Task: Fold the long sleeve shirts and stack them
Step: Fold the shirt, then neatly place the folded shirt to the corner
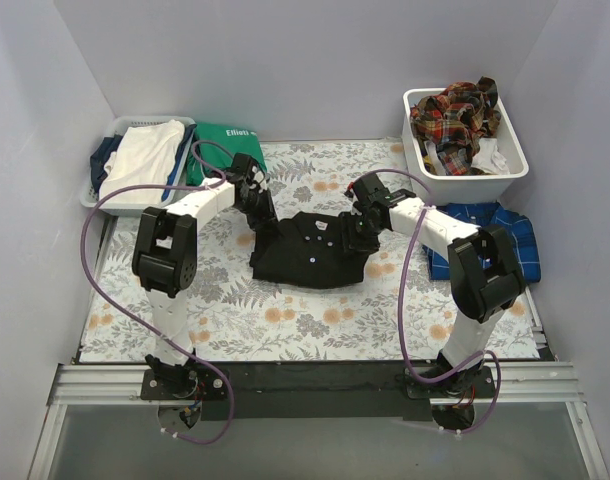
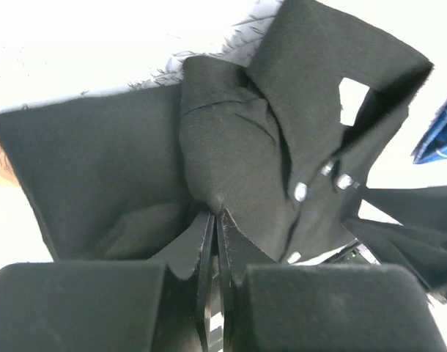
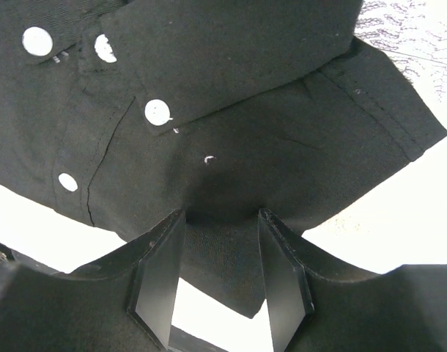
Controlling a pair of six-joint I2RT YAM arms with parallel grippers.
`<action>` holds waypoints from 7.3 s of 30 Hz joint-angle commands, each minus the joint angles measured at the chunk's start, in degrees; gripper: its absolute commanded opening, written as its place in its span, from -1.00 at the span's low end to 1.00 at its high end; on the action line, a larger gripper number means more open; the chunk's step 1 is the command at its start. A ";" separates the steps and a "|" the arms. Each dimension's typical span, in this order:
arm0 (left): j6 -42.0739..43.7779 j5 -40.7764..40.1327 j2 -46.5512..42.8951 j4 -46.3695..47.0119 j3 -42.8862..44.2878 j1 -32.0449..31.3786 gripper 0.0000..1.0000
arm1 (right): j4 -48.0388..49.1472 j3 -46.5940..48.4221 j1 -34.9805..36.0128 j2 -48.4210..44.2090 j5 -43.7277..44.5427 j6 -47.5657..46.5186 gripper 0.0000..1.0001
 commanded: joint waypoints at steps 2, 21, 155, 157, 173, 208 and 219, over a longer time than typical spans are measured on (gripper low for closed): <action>1.19 -0.35 -11.39 -0.51 2.49 -0.15 -1.00 | 2.02 1.25 -0.27 -1.21 1.27 1.40 0.04; -3.21 -17.73 -9.14 0.10 -5.34 0.20 -1.00 | 1.06 5.29 -1.06 1.43 0.66 0.61 0.04; -7.51 -4.05 -11.94 1.51 -14.56 17.17 0.14 | -2.60 0.63 -1.93 2.76 8.47 -11.51 -0.97; -7.51 -3.18 -12.99 1.86 -15.26 17.17 0.14 | -5.60 1.86 -3.25 0.74 12.84 -14.05 -0.97; -7.34 -0.62 -15.19 3.88 -17.02 17.08 0.15 | -25.13 10.56 -21.08 -13.59 30.89 -23.54 -0.97; -6.11 -0.53 -12.56 2.65 -14.56 16.55 0.15 | -18.81 16.72 -45.97 -5.51 43.99 -15.12 0.14; -6.02 -0.80 -11.41 2.74 -13.06 16.37 0.15 | -13.36 11.54 -43.96 -15.70 40.13 -12.66 0.74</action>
